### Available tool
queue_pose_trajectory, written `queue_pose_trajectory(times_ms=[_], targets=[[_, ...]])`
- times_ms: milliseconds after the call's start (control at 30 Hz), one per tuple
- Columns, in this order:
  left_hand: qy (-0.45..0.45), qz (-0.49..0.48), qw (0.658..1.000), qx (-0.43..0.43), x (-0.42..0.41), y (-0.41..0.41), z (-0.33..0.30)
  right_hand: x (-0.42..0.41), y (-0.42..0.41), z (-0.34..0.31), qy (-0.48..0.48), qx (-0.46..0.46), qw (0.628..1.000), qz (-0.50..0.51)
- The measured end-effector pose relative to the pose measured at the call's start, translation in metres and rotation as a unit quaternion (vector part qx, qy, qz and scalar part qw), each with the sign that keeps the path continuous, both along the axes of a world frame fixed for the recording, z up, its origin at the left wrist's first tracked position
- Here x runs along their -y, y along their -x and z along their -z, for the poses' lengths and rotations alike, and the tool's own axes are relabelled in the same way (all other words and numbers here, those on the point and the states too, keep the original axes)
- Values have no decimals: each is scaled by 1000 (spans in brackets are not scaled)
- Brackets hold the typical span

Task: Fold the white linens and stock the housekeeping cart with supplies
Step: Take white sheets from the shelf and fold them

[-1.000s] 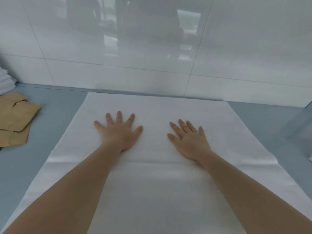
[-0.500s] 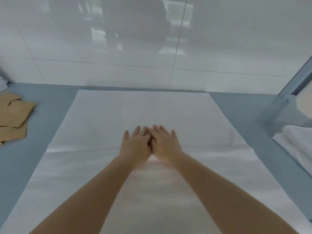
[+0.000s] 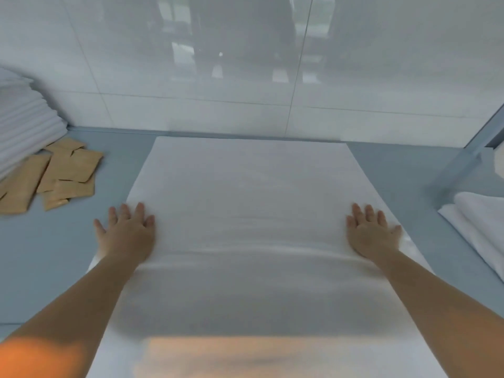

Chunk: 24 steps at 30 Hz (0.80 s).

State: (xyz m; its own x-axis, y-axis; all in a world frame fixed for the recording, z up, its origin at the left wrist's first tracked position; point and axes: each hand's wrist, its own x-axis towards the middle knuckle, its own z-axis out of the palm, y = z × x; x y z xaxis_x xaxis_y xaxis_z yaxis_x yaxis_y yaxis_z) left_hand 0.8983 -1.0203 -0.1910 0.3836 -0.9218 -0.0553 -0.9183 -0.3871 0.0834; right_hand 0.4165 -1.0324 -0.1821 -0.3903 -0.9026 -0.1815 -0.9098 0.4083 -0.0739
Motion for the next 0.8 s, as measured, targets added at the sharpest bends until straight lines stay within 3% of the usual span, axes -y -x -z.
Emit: queue_pose_trajectory(times_ms=[67,200,300,500,700,800], targets=[[31,36,999,9,-13,31,-7,-11,-32,-8,5,11,1000,-26],[22,217,975,-45,-39,130,-12,-43,-138,-8,38,30,974,-223],[-4,244,968,-58,-53,170,-9,-61,-184,1,34,32,957,-286],[-2,155,988,-12,-88,94,3,-78,-84,3,21,-4,987,-162],[-93,60,993,-27,-114,60,-5,-109,-18,-5,-32,10,999,-17],[-116,138,983,-31,-115,111,-12,-115,-73,-7,-7,8,996,-89]])
